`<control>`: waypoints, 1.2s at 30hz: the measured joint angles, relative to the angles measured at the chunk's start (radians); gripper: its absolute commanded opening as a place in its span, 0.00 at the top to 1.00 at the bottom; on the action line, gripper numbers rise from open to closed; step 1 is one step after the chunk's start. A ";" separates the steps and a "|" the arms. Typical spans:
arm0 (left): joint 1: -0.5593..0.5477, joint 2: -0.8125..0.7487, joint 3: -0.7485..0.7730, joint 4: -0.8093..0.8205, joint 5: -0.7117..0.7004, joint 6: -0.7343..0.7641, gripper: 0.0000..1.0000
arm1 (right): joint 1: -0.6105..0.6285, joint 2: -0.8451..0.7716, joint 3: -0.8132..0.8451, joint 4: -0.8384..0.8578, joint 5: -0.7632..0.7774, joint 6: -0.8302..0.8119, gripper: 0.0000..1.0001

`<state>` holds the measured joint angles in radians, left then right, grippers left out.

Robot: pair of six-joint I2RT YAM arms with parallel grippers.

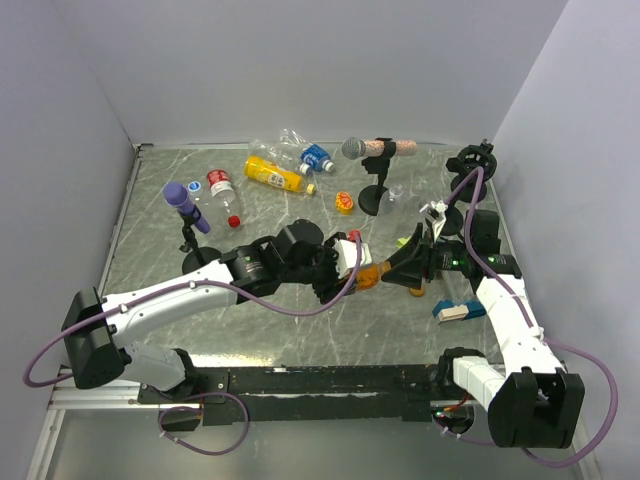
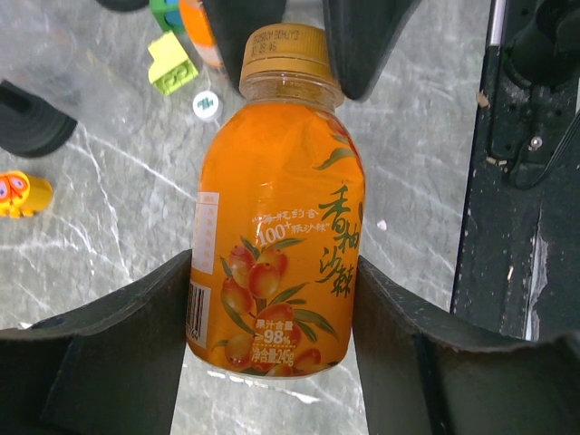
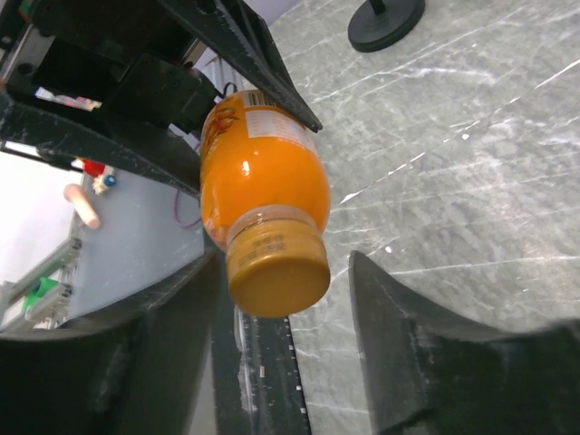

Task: Unscrew the bottle caps
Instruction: Pass from the left arm to the right, then pass from the right arm to the left

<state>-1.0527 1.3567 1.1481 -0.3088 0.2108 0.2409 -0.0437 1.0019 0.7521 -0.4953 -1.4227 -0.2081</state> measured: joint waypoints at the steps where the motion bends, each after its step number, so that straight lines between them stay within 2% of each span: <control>1: -0.001 0.000 -0.003 0.011 0.002 0.000 0.77 | 0.000 0.001 0.000 0.001 0.000 -0.001 0.23; 3: -0.003 0.000 -0.007 0.026 0.004 0.000 0.77 | 0.000 0.002 0.000 0.000 0.000 0.002 0.19; 6: -0.003 0.000 -0.019 0.043 0.004 0.000 0.77 | 0.000 0.005 0.000 0.001 0.000 0.002 0.19; 14: -0.003 0.000 -0.028 0.062 0.004 0.000 0.77 | 0.002 0.018 0.000 0.001 0.000 0.006 0.25; 15: -0.003 0.000 -0.031 0.066 0.004 0.000 0.77 | 0.002 0.018 0.000 0.001 0.000 0.006 0.29; 18: -0.003 0.000 -0.034 0.070 0.003 0.000 0.76 | 0.002 0.019 0.000 0.000 -0.002 0.004 0.54; 21: -0.002 0.000 -0.037 0.073 0.001 0.000 0.73 | 0.003 0.020 0.000 -0.002 -0.013 0.005 0.69; 25: -0.003 0.000 -0.043 0.080 -0.002 -0.002 0.32 | 0.005 0.020 0.000 -0.007 -0.014 -0.006 0.80; 27: -0.003 0.000 -0.043 0.080 -0.010 -0.010 0.18 | 0.005 0.020 0.000 -0.008 -0.015 -0.013 0.81; 28: -0.003 0.000 -0.043 0.080 -0.016 -0.016 0.05 | 0.005 0.020 0.001 -0.009 -0.014 -0.016 0.82; 29: -0.003 0.000 -0.043 0.083 -0.025 -0.019 0.01 | 0.006 0.020 0.001 -0.010 -0.011 -0.018 0.82; 30: -0.003 0.000 -0.045 0.092 -0.032 -0.027 0.03 | 0.007 0.019 0.001 -0.011 -0.008 -0.021 0.83; 36: -0.003 -0.009 -0.056 0.125 -0.042 -0.048 0.03 | 0.014 0.019 0.001 -0.014 0.028 -0.029 0.84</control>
<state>-1.0561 1.3476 1.0924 -0.1841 0.1692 0.1925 -0.0299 1.0210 0.7532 -0.5098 -1.3945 -0.2367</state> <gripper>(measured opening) 0.968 0.506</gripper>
